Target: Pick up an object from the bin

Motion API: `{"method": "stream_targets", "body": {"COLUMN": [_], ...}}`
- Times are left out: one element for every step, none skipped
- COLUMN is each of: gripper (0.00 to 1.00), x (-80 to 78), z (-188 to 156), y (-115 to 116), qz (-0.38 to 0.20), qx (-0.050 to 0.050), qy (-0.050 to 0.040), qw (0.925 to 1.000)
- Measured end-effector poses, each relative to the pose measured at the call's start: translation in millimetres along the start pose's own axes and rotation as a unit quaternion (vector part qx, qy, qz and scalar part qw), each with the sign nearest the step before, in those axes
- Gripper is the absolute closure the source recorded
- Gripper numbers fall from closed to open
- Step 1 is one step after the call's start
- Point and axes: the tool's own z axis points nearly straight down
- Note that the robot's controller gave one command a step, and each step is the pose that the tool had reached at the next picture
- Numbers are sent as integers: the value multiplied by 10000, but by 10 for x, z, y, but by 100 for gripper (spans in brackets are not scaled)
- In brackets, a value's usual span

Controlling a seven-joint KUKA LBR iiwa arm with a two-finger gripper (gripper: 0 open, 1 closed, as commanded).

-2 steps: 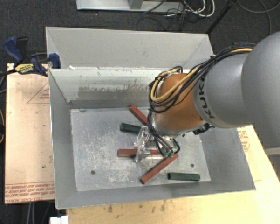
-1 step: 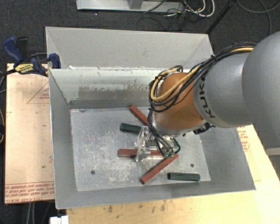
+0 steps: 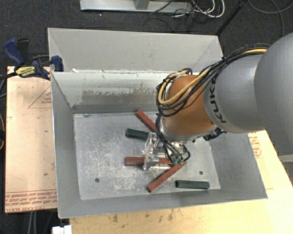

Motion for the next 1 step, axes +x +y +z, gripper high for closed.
{"method": "stream_targets", "body": {"gripper": [100], "x": [23], "z": [-99], "y": [-5], "qz": [5], "qx": [11], "qy": [59], "qw": [10000]}}
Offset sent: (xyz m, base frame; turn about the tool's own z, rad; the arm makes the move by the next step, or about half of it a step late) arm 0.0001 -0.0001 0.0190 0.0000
